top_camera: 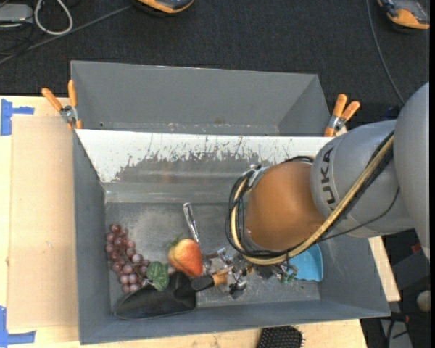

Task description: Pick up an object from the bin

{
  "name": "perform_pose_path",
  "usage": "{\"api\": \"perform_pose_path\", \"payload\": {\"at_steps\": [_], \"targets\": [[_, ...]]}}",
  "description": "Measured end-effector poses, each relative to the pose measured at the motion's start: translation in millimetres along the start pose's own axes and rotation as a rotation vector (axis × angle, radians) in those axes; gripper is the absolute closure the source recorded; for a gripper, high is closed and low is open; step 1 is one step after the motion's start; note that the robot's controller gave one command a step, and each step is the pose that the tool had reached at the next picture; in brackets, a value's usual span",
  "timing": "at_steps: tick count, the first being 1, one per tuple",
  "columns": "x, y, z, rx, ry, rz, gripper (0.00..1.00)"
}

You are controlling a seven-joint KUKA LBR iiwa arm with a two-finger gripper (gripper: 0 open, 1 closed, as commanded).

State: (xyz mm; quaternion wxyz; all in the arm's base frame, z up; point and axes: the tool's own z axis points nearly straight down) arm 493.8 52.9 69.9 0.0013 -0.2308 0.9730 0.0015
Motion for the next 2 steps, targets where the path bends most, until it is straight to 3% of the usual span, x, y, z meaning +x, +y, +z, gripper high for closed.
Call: {"api": "perform_pose_path", "payload": {"at_steps": [2], "targets": [[0.1, 0.2, -1.5, -0.001, 0.0, 0.003, 1.0]]}}
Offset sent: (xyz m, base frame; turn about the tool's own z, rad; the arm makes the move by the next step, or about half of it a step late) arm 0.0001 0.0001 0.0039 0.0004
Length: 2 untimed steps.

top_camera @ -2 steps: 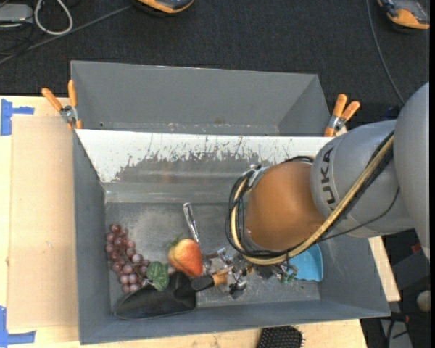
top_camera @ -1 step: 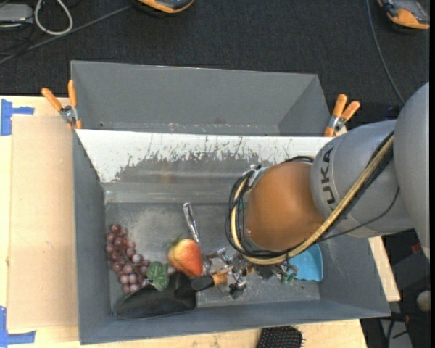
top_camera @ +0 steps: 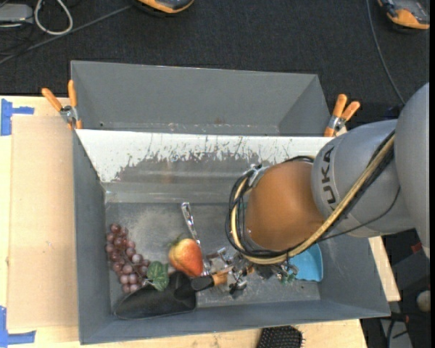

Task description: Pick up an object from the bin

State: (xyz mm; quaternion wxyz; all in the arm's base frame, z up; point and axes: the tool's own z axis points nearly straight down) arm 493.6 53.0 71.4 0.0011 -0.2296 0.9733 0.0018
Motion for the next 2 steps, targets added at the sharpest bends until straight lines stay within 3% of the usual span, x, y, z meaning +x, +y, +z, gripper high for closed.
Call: {"api": "perform_pose_path", "payload": {"at_steps": [2], "targets": [[1.3, 2, -48, -0.003, 0.005, 0.004, 1.0]]}}
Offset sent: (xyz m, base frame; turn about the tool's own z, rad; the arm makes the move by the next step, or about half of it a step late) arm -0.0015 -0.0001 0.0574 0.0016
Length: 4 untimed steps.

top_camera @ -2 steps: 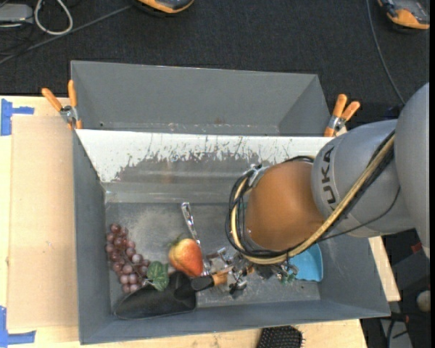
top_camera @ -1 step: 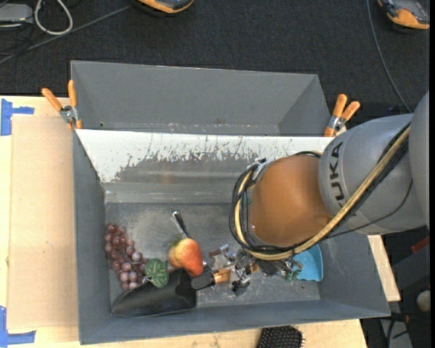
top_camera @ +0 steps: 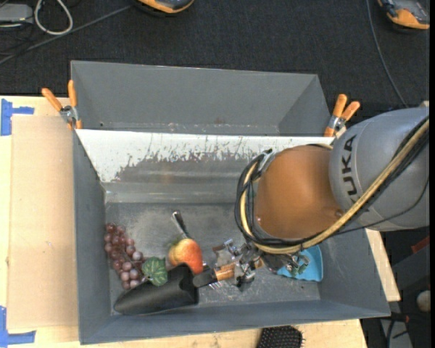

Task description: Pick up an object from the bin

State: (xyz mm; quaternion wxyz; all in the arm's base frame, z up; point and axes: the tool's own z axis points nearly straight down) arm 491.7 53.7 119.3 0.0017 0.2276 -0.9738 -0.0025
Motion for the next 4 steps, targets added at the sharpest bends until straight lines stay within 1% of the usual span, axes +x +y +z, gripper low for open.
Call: {"api": "perform_pose_path", "payload": {"at_steps": [2, 3, 4], "targets": [[-0.7, 1, -36, 0.0, -0.001, 0.003, 1.0], [-0.7, 2, -43, -0.001, 0.0, 0.005, 1.0], [0.2, 3, -75, -0.004, 0.004, 0.008, 1.0]]}}
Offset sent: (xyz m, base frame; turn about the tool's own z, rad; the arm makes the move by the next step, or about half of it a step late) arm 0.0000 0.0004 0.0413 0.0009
